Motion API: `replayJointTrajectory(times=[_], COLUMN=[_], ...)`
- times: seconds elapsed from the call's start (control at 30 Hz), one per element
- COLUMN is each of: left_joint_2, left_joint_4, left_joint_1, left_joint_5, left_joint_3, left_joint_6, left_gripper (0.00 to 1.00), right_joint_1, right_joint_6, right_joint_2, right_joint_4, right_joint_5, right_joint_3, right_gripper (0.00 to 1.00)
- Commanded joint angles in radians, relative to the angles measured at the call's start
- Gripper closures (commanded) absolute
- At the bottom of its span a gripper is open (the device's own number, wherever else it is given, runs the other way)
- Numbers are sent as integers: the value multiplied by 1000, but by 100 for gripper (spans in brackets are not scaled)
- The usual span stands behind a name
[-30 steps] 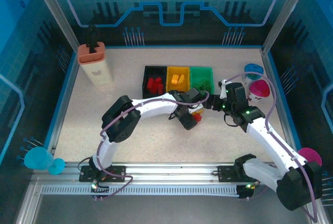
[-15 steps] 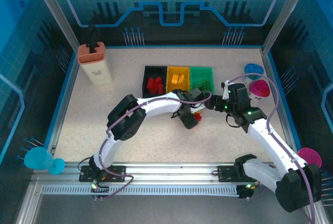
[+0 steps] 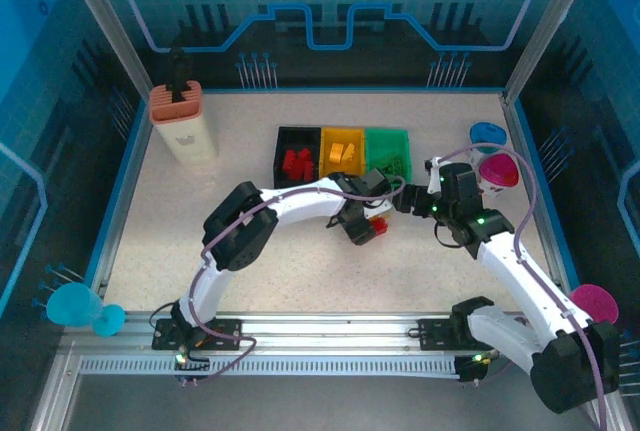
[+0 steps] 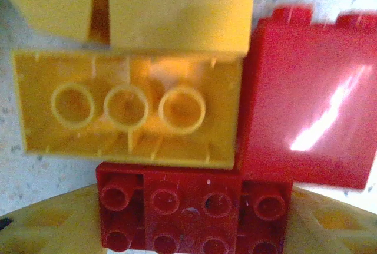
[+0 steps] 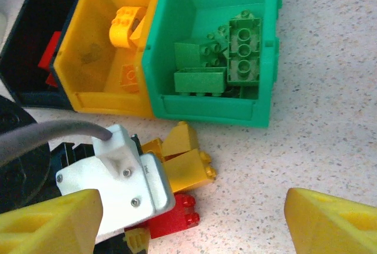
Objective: Sort the legos into containers by color
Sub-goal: Pick up the lego from the center of the table, then place the lego in the container.
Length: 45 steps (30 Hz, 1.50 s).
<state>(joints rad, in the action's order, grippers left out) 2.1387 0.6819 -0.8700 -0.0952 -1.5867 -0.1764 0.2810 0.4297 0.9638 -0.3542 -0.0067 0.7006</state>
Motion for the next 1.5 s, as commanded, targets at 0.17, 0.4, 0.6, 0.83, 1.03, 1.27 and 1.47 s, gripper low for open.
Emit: replayJointTrajectory(times=[0.17,0.4,0.6,0.83,1.03,1.27,1.47], left_joint_2=[-278,-459,-500,-414,-314,-299,-447], left_joint_4=[-55,-137,-205,-251,-230,-189,-221], left_joint_1=[111,269,379,478,507,513,508], left_joint_5=[164,228,123,109,73,27,26], left_joint_3=[164,287,302,258,163,84,151], left_joint_6=[89,189,309,443,475,485,479], left_gripper=[40,39,39,39,37,15,11], right_joint_1=[-1,-2,-3,-2,10,26,60], right_joint_6=[8,19,34,37,42,46,25], right_joint_2=[-16,-6,0,-10,-36,-51,-33], right_joint_4=[9,15,18,-3,-21,-29,-43], right_joint_5=[-34,-44,-59,-59,-57,-51,17], right_joint_3=[-18,-25,-31,-41,-63,-72,-74], right_gripper=[19,19,19,20,21,21,20])
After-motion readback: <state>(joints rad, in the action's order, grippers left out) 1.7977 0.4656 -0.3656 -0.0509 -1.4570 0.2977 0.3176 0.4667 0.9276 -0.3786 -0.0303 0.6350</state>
